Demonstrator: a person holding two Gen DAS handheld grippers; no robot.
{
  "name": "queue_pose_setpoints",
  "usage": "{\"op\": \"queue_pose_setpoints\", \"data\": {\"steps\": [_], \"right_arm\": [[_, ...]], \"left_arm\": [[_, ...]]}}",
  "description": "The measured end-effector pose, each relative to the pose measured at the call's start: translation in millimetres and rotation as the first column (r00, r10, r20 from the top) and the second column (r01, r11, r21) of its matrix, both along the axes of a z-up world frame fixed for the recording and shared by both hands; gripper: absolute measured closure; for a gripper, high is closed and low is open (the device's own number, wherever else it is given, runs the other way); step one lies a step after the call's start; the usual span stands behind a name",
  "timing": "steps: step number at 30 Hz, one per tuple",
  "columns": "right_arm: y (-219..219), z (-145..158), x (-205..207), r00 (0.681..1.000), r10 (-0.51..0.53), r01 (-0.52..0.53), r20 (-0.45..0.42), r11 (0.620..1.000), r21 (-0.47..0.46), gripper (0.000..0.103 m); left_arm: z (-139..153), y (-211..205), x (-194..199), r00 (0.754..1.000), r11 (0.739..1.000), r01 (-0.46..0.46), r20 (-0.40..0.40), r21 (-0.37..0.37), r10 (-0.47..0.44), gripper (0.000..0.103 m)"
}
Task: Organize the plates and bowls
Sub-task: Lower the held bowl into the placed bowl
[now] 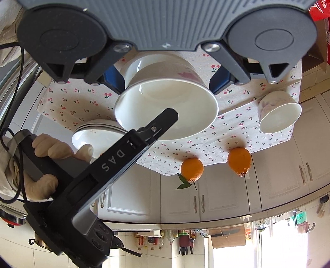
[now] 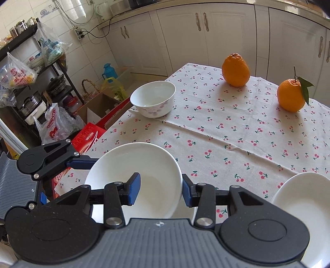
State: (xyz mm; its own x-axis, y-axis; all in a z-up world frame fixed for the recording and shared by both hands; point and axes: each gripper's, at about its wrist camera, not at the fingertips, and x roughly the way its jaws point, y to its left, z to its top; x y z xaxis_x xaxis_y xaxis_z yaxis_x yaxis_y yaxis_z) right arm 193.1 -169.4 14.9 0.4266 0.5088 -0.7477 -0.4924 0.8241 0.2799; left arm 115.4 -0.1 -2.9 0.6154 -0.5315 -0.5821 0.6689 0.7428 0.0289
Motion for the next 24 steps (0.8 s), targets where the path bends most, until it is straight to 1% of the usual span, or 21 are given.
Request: {"op": "queue_pose_setpoints", "data": {"steps": [16,24], "right_arm": [[-7.5,-11.0,-2.5,1.0,-0.014,0.014,-0.024,1.0,-0.009,0.055],[-6.3,-15.3,-2.5,0.999,-0.014,0.014,-0.03,1.0,-0.021,0.054]], "left_arm": [[-14.7,-7.6,5.7,0.999,1.0,0.02,-0.049,0.012,-0.02,0.014],[-17.1,-8.6,7.3,0.998,0.999,0.027,-0.055,0.018,-0.026,0.014]]}}
